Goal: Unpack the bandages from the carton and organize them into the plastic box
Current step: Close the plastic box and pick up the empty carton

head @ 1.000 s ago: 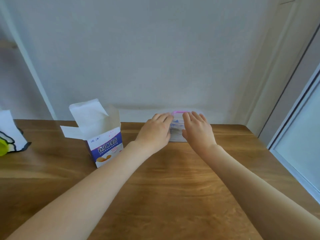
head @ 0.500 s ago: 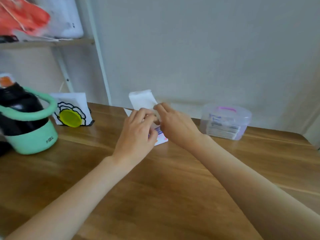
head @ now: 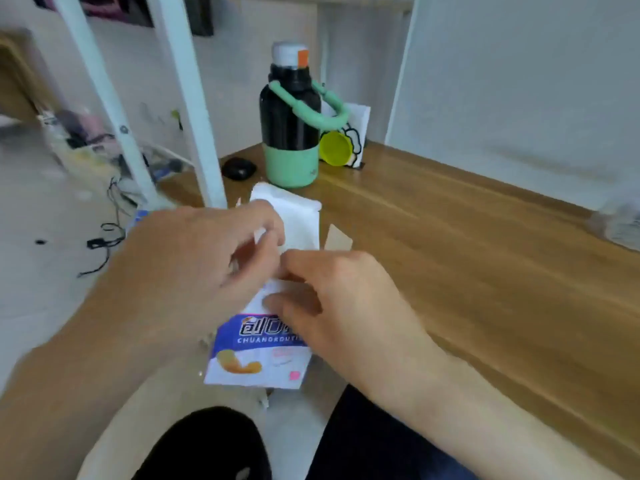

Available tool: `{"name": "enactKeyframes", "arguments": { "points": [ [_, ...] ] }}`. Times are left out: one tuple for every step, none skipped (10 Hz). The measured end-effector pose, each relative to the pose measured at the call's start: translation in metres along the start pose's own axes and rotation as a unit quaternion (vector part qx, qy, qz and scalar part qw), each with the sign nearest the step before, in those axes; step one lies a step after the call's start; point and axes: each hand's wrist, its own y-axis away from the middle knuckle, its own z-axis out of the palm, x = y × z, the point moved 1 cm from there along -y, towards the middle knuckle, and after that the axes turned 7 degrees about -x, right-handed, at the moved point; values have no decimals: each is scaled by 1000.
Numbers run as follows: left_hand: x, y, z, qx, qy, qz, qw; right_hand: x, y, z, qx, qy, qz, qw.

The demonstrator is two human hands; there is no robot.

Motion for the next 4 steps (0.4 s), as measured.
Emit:
{"name": "enactKeyframes", "arguments": {
  "points": [
    [-40, 66, -7, -91, 31, -115, 989, -30, -8, 74, -77, -38, -25, 996],
    [-68, 103, 5, -107, 103, -215, 965, -25, -14, 156, -184, -8, 24, 983],
    [-77, 123, 11, -100, 148, -256, 950, -12, -5, 210, -264, 42, 66, 961],
    [-114, 112, 28, -136, 181, -261, 938, 8, 8, 167, -212, -43, 126, 968]
  ]
}}
